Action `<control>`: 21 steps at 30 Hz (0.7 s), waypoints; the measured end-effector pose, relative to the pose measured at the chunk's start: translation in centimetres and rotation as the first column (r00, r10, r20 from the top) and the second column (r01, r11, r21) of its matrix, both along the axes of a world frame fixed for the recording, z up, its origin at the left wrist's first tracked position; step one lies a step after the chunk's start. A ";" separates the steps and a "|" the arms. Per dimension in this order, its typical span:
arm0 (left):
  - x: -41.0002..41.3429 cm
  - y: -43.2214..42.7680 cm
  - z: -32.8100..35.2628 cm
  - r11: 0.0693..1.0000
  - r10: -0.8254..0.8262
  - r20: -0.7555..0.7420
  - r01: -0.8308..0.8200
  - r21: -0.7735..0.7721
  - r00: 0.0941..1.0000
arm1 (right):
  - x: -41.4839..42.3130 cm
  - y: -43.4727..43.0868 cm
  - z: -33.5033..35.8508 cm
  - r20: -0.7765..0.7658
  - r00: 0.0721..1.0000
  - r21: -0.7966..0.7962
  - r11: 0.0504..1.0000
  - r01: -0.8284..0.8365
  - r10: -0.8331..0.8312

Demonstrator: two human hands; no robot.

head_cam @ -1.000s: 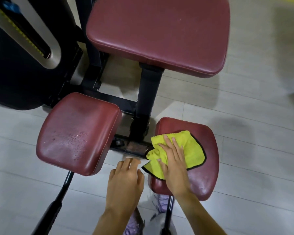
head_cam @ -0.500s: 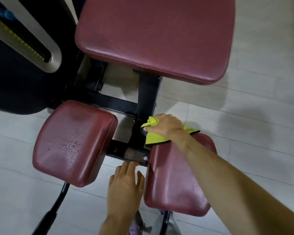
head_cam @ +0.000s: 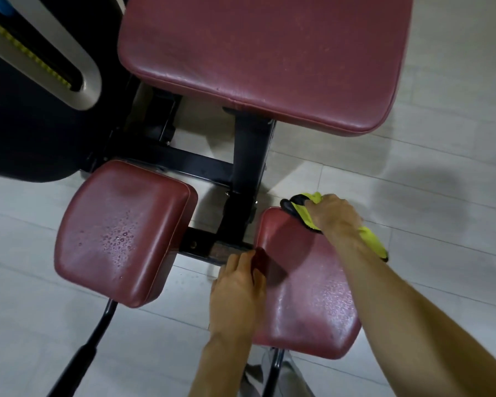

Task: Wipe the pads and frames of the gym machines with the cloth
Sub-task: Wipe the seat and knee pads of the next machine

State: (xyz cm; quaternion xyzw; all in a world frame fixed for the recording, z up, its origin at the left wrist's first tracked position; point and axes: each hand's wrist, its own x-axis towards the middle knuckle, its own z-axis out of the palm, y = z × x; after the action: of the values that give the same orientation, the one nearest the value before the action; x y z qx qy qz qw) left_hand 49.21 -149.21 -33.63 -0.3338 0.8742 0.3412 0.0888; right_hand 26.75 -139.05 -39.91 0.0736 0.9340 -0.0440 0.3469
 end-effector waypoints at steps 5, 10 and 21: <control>-0.9 1.9 0.2 1.000 0.006 0.041 -0.005 -0.013 0.999 | 1.4 -4.9 0.3 0.002 0.993 -0.189 0.975 -0.114 0.117; -0.5 3.3 -1.0 0.998 0.062 0.016 -0.061 -0.030 0.998 | 0.6 -3.4 0.5 0.039 0.969 -0.304 0.927 -0.221 0.244; -1.0 4.0 -1.4 0.990 0.128 -0.011 -0.129 -0.057 0.992 | 2.4 13.3 -1.8 0.173 0.807 -0.448 0.685 0.575 -0.565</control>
State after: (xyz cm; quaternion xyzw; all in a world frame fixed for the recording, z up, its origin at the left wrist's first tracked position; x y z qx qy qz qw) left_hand 48.19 -145.19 -35.08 -0.3906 0.8607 0.3221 0.0535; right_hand 29.18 -125.75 -41.70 0.2720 0.8198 -0.3786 0.3326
